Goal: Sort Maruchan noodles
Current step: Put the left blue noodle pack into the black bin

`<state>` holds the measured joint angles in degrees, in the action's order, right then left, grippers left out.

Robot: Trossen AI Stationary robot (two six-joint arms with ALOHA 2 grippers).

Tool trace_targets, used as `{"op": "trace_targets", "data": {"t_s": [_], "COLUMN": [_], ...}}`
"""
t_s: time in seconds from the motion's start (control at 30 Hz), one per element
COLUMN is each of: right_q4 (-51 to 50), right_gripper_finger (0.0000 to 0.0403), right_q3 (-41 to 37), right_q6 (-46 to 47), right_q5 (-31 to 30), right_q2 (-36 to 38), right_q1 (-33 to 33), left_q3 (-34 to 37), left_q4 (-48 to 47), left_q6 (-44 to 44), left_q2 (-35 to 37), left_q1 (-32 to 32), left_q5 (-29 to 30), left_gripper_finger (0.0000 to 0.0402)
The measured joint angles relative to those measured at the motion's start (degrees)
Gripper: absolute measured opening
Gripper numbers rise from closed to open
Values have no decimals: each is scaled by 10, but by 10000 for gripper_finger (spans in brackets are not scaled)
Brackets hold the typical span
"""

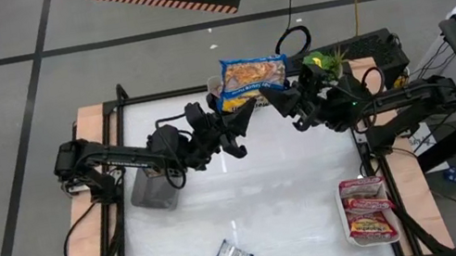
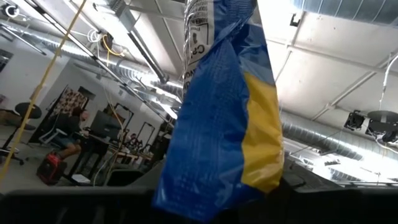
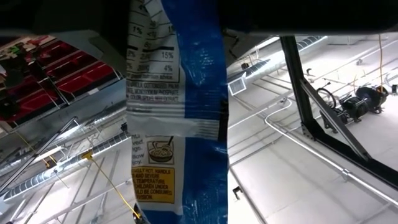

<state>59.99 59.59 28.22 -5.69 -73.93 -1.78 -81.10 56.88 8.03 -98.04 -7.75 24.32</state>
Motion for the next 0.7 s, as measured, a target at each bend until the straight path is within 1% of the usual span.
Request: {"op": "trace_targets", "data": {"t_s": [0.1, 0.23, 0.33, 0.5, 0.57, 0.7], "right_q4": [0, -4, -4, -10, -19, -41], "right_gripper_finger": [121, 123, 136, 188, 215, 262], "right_q3": [0, 0, 0, 0, 0, 0], "right_q6": [4, 9, 11, 11, 11, 11], "right_q5": [-1, -1, -3, -34, -37, -36], "right_q2": [0, 3, 4, 14, 18, 30], "right_q1": [0, 0, 0, 5, 7, 7], "left_q3": [0, 0, 0, 0, 0, -1], "left_q4": [0, 0, 0, -2, 3, -6], "left_q6": [-2, -18, -28, -48, -50, -54], "left_q2": [0, 0, 3, 15, 18, 35], "left_q1": [0, 0, 0, 0, 0, 0], "left_q5": [0, 0, -2, -3, -3, -9], "left_gripper_finger": [132, 136, 137, 124, 118, 120]}}
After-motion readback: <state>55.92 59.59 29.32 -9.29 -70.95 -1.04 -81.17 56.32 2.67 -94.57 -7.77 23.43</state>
